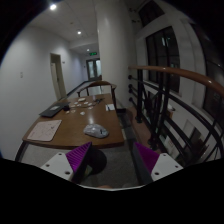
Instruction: Arrange mouse
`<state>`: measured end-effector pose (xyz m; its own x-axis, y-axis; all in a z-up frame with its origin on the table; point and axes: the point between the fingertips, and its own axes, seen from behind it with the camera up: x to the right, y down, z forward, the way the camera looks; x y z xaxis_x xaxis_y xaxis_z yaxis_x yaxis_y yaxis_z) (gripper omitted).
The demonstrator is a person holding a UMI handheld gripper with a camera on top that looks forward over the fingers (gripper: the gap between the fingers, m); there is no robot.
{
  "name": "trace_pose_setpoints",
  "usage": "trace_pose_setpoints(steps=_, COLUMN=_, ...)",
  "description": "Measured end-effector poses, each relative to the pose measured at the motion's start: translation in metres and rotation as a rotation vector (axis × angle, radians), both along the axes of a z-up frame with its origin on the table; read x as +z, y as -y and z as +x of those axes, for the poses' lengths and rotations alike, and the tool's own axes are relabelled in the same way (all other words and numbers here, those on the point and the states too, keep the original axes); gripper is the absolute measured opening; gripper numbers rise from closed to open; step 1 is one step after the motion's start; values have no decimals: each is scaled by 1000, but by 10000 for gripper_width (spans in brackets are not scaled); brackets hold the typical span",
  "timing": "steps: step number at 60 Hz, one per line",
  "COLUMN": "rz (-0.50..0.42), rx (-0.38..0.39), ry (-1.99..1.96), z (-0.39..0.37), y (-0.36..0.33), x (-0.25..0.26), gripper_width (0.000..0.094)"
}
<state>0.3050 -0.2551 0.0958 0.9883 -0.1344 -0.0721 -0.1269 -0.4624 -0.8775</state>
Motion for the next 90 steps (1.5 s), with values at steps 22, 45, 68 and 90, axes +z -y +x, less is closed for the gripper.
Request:
trace_pose_setpoints(steps=22, rz=-40, rx=146, ry=7, z=-42, y=-100, x=-77, gripper_width=838)
trace_pose_setpoints(steps=45, rz=-70, rx=143, ry=82, z=-31, y=-201, x=-112, gripper_width=838)
trace_pose_setpoints(steps=68, rz=-60, rx=-21, ry=60, z=11, y=-270, x=-112, gripper_width=491)
trace_pose_setpoints(steps=90, rz=212, rx=57, ry=74, z=-122, y=-242, x=60, gripper_width=327)
